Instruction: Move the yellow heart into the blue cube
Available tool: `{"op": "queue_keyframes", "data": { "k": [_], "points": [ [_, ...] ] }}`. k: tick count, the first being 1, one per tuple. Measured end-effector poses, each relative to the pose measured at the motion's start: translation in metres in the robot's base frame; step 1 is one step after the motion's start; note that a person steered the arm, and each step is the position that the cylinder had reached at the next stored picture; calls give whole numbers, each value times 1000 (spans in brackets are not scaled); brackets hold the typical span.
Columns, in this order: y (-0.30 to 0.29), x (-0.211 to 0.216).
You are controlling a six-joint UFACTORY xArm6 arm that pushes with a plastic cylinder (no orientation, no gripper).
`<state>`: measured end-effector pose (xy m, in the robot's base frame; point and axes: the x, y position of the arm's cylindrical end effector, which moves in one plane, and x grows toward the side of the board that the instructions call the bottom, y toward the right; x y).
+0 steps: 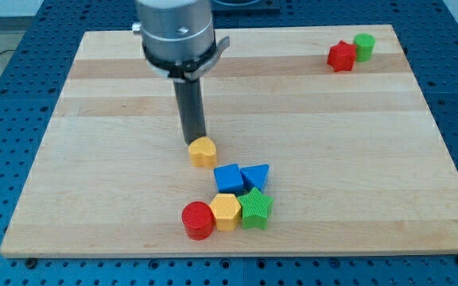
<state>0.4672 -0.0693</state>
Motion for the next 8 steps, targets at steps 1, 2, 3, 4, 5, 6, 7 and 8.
{"op": "queue_keyframes", "data": {
  "k": [1,2,3,4,5,6,7,8],
  "points": [
    [0,10],
    [0,25],
    [0,21],
    [0,19],
    [-1,35],
    [-8,52],
    [-13,63],
    [-14,49]
  ]
}}
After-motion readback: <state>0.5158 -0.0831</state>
